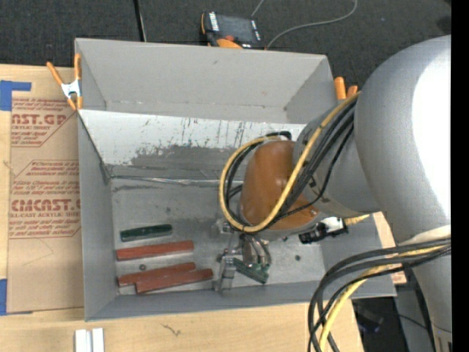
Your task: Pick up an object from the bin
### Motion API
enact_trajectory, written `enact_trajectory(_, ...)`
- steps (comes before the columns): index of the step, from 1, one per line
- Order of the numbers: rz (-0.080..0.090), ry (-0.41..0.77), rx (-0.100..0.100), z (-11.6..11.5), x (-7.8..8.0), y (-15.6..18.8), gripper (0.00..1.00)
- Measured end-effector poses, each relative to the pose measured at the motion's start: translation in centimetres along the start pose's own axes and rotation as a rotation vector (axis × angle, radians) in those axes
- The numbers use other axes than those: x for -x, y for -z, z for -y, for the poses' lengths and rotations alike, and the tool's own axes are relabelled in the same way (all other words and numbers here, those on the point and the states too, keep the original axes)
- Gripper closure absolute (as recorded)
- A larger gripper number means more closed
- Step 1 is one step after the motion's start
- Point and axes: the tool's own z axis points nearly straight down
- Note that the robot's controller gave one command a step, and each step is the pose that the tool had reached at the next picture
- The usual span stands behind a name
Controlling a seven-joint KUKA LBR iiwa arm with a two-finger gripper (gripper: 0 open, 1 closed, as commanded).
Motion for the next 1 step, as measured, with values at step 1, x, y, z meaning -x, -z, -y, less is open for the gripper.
enact_trajectory(1,-0.001,0.066,0.005,-9.16,-0.63,0.02,0.0)
